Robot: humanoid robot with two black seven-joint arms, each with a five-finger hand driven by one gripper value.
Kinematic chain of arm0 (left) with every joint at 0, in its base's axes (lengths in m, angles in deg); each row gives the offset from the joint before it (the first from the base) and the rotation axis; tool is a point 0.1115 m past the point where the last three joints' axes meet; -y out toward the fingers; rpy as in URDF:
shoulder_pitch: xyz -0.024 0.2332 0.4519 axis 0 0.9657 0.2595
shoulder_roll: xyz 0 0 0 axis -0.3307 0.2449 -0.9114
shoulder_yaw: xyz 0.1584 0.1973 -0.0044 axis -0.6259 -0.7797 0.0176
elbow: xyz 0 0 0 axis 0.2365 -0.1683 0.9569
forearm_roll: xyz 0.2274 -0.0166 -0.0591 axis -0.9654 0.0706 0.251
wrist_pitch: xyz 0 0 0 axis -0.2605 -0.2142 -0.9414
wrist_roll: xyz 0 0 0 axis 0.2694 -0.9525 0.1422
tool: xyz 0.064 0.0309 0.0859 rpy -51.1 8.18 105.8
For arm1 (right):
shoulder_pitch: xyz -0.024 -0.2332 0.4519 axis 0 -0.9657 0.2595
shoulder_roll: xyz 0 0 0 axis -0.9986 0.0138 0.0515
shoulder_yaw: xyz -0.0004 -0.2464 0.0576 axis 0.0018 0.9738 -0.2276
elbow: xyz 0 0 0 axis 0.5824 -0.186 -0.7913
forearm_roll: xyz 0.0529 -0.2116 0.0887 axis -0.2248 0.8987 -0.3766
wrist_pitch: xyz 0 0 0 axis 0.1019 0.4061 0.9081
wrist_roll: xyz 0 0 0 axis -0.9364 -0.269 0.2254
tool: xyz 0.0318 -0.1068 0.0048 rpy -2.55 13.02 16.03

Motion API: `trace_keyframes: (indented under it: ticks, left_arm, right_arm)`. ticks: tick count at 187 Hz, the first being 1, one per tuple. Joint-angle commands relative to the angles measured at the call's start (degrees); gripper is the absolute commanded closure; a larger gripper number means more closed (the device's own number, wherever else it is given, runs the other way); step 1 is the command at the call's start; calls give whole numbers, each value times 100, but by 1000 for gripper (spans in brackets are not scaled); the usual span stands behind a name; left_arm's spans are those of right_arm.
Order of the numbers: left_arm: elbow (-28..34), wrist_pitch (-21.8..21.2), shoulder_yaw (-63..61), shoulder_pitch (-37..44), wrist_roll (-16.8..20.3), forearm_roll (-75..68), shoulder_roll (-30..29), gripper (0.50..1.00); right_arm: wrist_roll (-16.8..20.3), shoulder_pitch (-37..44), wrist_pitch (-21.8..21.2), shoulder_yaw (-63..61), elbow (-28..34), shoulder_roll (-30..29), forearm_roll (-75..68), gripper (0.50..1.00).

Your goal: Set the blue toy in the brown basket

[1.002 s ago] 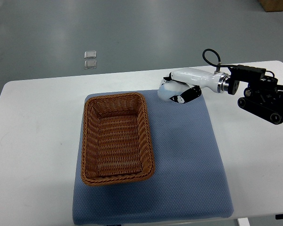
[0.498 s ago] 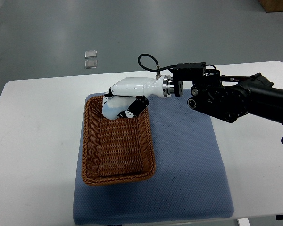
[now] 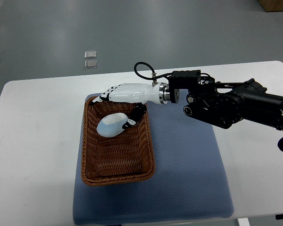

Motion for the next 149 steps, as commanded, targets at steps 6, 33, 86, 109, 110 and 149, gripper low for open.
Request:
trace_keyframes:
  ticks: [6, 33, 86, 109, 110, 149]
  left_arm:
    - [1, 1, -8, 0, 0, -2, 0, 500]
    - [1, 1, -8, 0, 0, -2, 0, 500]
    - [1, 1, -8, -18, 0, -2, 0, 500]
    - [1, 1, -8, -26, 0, -11, 0, 500]
    - [1, 1, -8, -26, 0, -11, 0, 500]
    - [9, 1, -8, -35, 0, -2, 0, 500]
  right_arm:
    - [26, -120, 334, -64, -176, 214, -145, 589]
    - [79, -305, 440, -398, -282, 557, -1051, 589]
    - [325, -1210, 396, -1514, -466, 1260, -2580, 589]
    - [325, -1728, 405, -1778, -501, 1392, -3484, 589]
    - [325, -1728, 405, -1778, -501, 1392, -3485, 589]
    - [334, -2106, 405, -1840, -721, 1392, -5145, 589]
